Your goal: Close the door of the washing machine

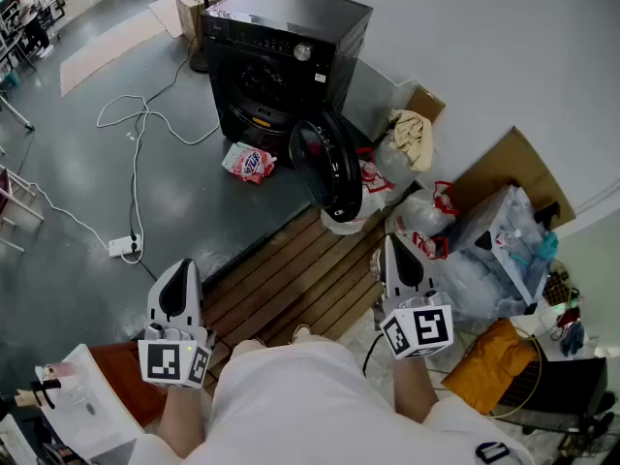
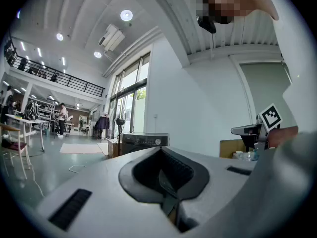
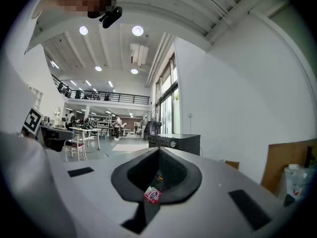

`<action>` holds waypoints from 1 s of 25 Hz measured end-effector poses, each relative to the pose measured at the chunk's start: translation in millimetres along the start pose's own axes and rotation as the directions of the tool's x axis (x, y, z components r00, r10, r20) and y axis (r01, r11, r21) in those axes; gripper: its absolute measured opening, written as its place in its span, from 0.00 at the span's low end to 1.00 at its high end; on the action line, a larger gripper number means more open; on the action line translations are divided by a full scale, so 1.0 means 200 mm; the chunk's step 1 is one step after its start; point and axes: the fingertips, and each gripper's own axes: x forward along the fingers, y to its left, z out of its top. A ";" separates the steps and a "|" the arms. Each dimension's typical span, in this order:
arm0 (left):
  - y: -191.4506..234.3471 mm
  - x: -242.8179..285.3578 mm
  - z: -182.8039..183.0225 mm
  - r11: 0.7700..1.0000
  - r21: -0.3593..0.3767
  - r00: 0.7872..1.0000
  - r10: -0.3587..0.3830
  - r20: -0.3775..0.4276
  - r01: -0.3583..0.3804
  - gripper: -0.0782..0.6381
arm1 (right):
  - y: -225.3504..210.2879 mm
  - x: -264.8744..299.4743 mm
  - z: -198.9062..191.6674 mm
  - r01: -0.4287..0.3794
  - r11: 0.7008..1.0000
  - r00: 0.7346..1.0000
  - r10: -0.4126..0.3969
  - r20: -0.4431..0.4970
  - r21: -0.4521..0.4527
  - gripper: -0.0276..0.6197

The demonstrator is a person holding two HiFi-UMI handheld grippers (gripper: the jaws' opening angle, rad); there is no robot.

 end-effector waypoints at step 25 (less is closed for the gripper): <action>-0.13 0.01 -0.02 1.000 0.002 1.000 0.025 -0.017 -0.025 0.12 | -0.24 -0.07 0.00 -0.025 1.000 1.000 0.025 -0.009 0.001 0.34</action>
